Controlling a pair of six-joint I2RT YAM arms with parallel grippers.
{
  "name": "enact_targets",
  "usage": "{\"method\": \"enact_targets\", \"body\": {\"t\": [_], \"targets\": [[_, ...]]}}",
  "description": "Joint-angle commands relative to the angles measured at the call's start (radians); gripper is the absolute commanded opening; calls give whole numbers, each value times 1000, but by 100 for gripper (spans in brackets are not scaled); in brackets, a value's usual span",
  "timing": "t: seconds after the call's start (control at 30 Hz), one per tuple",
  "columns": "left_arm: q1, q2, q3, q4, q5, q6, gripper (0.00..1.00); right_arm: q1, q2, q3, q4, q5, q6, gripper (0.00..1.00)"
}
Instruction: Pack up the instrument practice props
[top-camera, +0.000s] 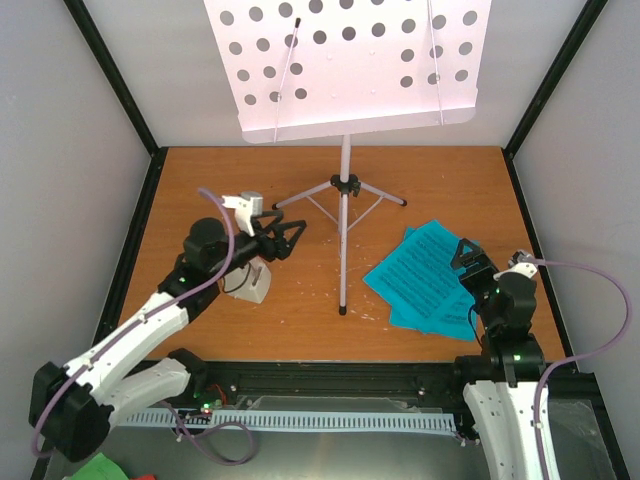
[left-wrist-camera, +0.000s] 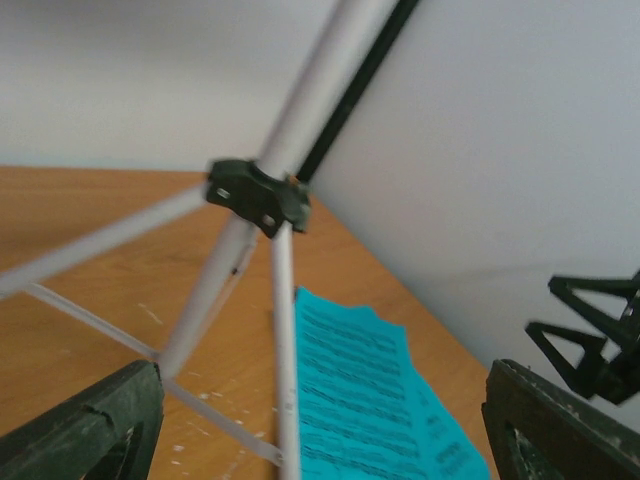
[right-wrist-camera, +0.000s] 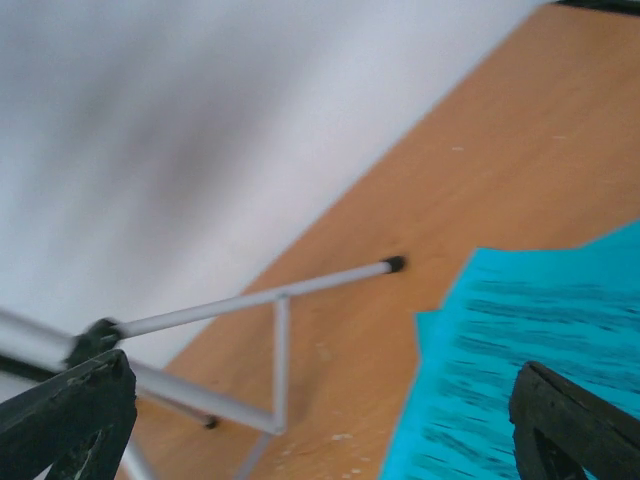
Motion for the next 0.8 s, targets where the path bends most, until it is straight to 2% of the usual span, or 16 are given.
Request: {"method": "enact_targets", "body": {"t": [0.0,0.1,0.2,0.27,0.37,0.53,0.6,0.77], "targets": [[-90,92,-4,143,-24,-66,85,-6,26,-47,216,-252,-3,100],[-145,215,25,199,6,-85,84,-5,161,-80,345,-442,16,100],[-168,342,98,163,-17,-53,85,11,279,-127,516,-581,75,100],[-166,404,137,135,-79,-23,86,53,326,-115,525,-590,49,100],[-157,495,224,65,-109,11,91,137,357,-87,465,-516,-25,100],[-155,593,311,36,-143,50,89,193,395,-94,494,-494,-32,100],[-154,620,325,31,-168,73,81,204,409,-97,503,-493,-36,100],[-154,654,356,11,-186,111,44,219,431,-96,495,-479,-62,100]]}}
